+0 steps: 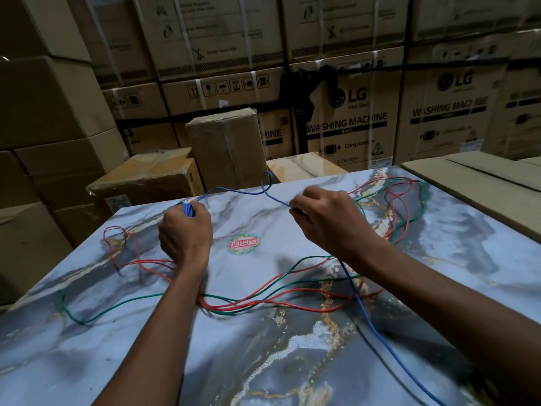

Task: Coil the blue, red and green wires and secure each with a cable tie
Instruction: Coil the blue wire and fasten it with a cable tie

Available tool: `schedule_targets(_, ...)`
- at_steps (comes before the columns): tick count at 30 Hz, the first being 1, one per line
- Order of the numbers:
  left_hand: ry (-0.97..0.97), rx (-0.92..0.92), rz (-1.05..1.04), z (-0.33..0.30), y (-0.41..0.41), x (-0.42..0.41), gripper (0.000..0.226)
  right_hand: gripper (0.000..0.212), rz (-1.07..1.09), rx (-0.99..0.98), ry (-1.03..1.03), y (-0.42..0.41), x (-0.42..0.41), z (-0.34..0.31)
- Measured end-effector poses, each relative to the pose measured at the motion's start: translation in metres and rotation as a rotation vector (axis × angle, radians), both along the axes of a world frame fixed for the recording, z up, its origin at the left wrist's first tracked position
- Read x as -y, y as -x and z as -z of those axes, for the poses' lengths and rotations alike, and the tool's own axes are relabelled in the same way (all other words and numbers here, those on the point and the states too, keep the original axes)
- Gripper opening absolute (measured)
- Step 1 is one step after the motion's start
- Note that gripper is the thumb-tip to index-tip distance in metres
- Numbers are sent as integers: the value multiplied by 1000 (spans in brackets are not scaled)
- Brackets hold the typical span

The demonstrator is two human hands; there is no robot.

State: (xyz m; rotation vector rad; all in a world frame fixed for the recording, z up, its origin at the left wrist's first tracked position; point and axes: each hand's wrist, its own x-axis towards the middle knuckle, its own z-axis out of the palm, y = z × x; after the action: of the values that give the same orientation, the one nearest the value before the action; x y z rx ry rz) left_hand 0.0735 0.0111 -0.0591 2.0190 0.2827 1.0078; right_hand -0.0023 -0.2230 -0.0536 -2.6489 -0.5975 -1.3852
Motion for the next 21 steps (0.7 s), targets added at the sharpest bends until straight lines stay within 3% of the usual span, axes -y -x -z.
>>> schedule_targets(4,-96,120,159,-3,13,15,42,15,132,-32,-30,-3,1,0)
schedule_targets(6,-225,212,293,-5,20,25,44,21,185,-122,-161,-6,4,1)
schedule_targets(9,-365,295,500,-6,28,42,44,31,88,-301,-497,-1,8,-1)
schedule_targets(14,-554,361,740,-5,42,60,40,23,-192,-503,-1170,1,17,-11)
schedule_targets(17,-644,305,747,1,36,55,40,21,-325,-583,-1511,-10,32,-19)
schedule_targets(21,-678,146,540,8,16,33,40,25,-358,-659,-1826,-27,71,-25)
